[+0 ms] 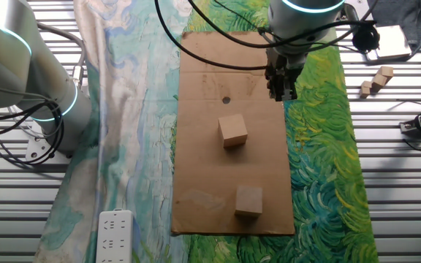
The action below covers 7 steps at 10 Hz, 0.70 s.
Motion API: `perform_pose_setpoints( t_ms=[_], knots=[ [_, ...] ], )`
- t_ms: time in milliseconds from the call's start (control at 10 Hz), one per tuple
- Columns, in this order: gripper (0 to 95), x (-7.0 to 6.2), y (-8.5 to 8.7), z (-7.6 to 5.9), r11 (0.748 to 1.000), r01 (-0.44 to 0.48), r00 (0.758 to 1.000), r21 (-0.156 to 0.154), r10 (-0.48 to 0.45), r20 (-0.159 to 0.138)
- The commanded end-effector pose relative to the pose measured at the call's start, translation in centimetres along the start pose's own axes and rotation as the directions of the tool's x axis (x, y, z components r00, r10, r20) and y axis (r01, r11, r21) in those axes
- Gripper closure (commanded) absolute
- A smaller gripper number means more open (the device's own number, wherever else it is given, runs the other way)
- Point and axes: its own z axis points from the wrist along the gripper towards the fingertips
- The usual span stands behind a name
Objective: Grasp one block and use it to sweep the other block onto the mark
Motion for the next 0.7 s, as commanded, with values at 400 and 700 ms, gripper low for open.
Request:
perform_pose_setpoints(
  t_ms=[400, 700],
  knots=[
    [95.0, 1.5, -4.4, 1.0, 0.915, 0.403, 0.915, 0.01, -0.403, -0.015],
    [95.0, 2.7, -7.1, 0.0, 0.863, 0.505, 0.862, -0.002, -0.505, -0.042]
  ],
)
